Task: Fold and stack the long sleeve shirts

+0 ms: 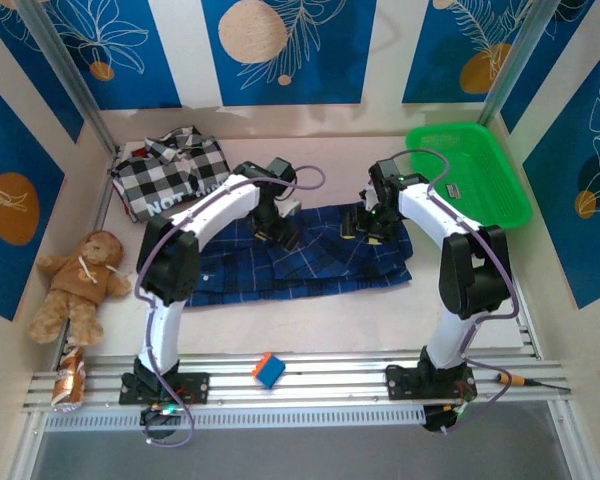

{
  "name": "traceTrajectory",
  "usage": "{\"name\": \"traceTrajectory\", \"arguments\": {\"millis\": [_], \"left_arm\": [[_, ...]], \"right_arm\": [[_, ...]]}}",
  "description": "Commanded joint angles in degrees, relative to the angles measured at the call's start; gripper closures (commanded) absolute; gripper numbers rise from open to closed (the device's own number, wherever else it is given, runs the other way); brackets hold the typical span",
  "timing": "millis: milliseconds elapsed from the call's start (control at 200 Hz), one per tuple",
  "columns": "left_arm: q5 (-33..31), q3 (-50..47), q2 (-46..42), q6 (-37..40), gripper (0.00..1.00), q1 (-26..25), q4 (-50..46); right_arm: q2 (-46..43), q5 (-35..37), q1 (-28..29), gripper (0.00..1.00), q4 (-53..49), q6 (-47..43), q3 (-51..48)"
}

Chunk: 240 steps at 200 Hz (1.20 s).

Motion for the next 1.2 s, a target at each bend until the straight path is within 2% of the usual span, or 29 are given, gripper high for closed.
{"name": "traceTrajectory", "arguments": {"millis": [0,195,350,495,655,790,1005,1196], "left_arm": [[-7.85,4.09,2.17,5.85,0.31,-0.39,-1.42],[-12.07,5.30,5.62,7.29,0.32,-0.51,1.72],[-8.73,4.92,7.00,8.58,0.33,-0.57,3.60],[-8.27,5.29,8.01,9.14,0.33,-0.52,3.72],[-13.95,6.40,9.63,8.33,0.36,-0.53,5.58],[-17.09,7.28,10.56,7.49,0.48,-0.53,7.79],[-19.77,7.81,10.28,7.60,0.82,-0.34,8.00],[-16.04,8.42,6.17,4.51,0.95,1.56,6.67]], "right_arm": [[-2.59,0.04,-0.15,0.36,-2.17,0.65,1.03],[-2.76,-0.05,0.79,0.36,-2.22,1.51,1.05],[-2.66,0.04,1.17,0.36,-2.29,2.09,0.85],[-2.58,-0.03,1.15,0.36,-2.13,2.53,0.88],[-2.22,-0.53,1.11,0.37,-1.97,2.87,1.22],[-2.07,-0.86,1.24,0.37,-1.97,3.06,1.69],[-2.38,-0.72,1.56,0.37,-1.87,3.44,2.05],[-2.39,-0.30,2.33,0.37,-1.76,3.35,2.68]]}}
